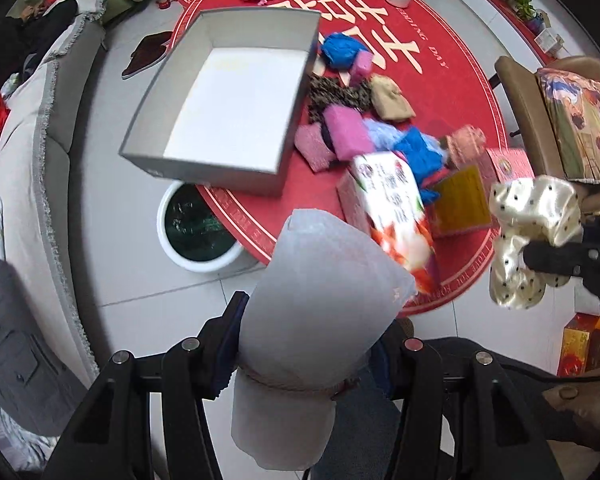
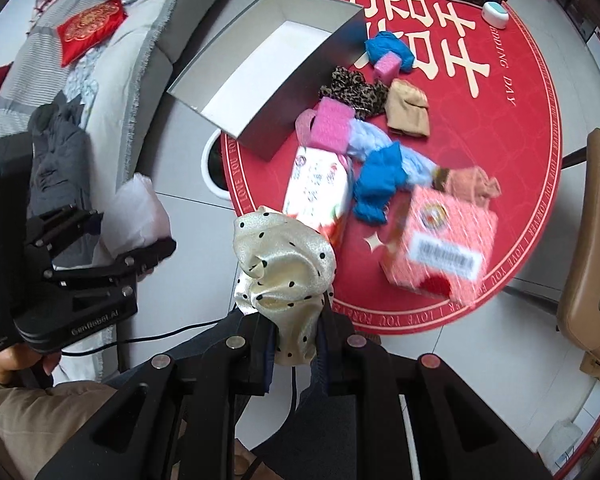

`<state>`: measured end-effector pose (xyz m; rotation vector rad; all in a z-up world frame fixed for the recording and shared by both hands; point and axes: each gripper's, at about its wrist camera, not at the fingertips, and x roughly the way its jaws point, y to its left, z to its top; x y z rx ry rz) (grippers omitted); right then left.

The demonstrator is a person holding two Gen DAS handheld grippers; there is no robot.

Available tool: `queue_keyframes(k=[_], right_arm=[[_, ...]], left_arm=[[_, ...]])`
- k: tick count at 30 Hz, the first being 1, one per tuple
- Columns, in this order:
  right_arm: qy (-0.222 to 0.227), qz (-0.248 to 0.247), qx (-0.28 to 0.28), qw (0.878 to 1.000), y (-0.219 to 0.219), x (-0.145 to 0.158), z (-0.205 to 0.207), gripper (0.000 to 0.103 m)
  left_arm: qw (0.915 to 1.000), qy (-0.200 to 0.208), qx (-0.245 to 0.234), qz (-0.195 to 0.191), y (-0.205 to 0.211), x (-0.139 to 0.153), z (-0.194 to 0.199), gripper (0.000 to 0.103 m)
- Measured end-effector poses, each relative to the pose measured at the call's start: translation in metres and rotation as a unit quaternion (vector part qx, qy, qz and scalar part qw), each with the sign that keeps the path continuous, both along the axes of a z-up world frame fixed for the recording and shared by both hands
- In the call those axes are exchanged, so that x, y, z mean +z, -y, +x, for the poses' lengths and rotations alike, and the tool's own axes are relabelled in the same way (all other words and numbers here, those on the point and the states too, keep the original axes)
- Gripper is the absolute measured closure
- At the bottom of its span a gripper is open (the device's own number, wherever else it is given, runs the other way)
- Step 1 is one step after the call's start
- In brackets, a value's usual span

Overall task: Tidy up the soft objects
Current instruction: 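Lift both held items and carry them over the white box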

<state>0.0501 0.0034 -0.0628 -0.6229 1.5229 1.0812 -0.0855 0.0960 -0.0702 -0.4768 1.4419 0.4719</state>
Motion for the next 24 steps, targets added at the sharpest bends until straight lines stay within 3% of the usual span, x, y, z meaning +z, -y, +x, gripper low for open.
queue_keyframes(k=[13, 18, 22, 24], right_arm=[[0.004, -0.018, -0.03, 0.999, -0.121, -0.007, 0.014, 0.085], [0.01, -0.017, -0.035, 0.999, -0.172, -0.013, 0.025, 0.084], [0.017, -0.018, -0.033, 0.999, -0.208, -0.02, 0.035, 0.084], [0.021, -0.023, -0.039, 0.999, -0.224, -0.025, 0.042, 0.084]], left_arm=[[0.9996, 0.005, 0.003, -0.028, -0.113, -0.027, 0.03, 0.047], [0.9987, 0.004, 0.042, -0.03, -0.153, -0.04, 0.035, 0.047], [0.9976, -0.003, 0.069, -0.004, -0.179, -0.049, 0.041, 0.047], [0.995, -0.001, 0.098, -0.017, -0.196, -0.058, 0.044, 0.047]])
